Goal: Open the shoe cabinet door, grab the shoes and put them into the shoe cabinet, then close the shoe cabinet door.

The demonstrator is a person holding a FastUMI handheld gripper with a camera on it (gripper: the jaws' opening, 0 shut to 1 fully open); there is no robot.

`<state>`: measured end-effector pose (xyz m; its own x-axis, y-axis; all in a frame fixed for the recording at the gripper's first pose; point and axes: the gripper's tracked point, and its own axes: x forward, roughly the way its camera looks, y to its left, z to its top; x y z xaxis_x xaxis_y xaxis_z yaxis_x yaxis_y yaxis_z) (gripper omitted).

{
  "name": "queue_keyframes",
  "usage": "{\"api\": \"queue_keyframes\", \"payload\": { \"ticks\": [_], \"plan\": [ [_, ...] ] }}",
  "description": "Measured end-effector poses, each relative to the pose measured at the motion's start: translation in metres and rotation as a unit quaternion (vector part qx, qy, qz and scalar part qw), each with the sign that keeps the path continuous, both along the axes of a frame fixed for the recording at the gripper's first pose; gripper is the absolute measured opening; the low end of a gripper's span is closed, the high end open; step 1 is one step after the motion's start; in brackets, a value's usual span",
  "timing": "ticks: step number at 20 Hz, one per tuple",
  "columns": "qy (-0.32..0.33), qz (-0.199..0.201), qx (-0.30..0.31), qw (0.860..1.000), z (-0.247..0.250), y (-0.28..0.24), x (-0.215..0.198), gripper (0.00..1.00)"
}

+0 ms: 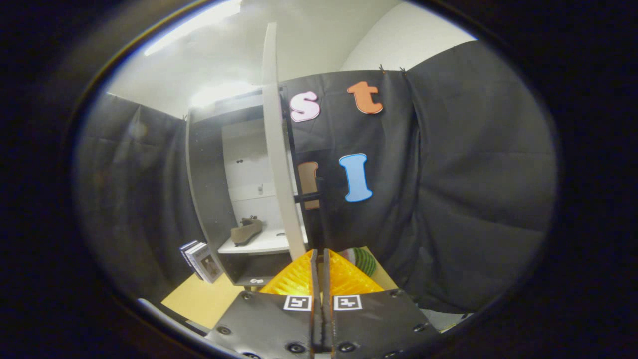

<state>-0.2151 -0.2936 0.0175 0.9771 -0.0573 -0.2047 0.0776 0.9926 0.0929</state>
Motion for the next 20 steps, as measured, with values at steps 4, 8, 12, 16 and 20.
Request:
{"api": "queue_keyframes", "payload": {
  "ticks": [4, 8, 12, 16, 20],
  "plan": [
    [0.014, 0.023, -0.001, 1.000, -0.019, 0.037, -0.012, 0.02],
    [0.033, 0.075, -0.015, 0.996, -0.046, 0.095, -0.011, 0.02],
    [0.064, 0.122, -0.014, 0.990, -0.084, 0.152, -0.002, 0.02],
    [0.103, 0.151, -0.008, 0.983, -0.135, 0.195, 0.008, 0.02],
    [0.131, 0.155, 0.002, 0.979, -0.192, 0.227, 0.017, 0.02]
  ]
}}
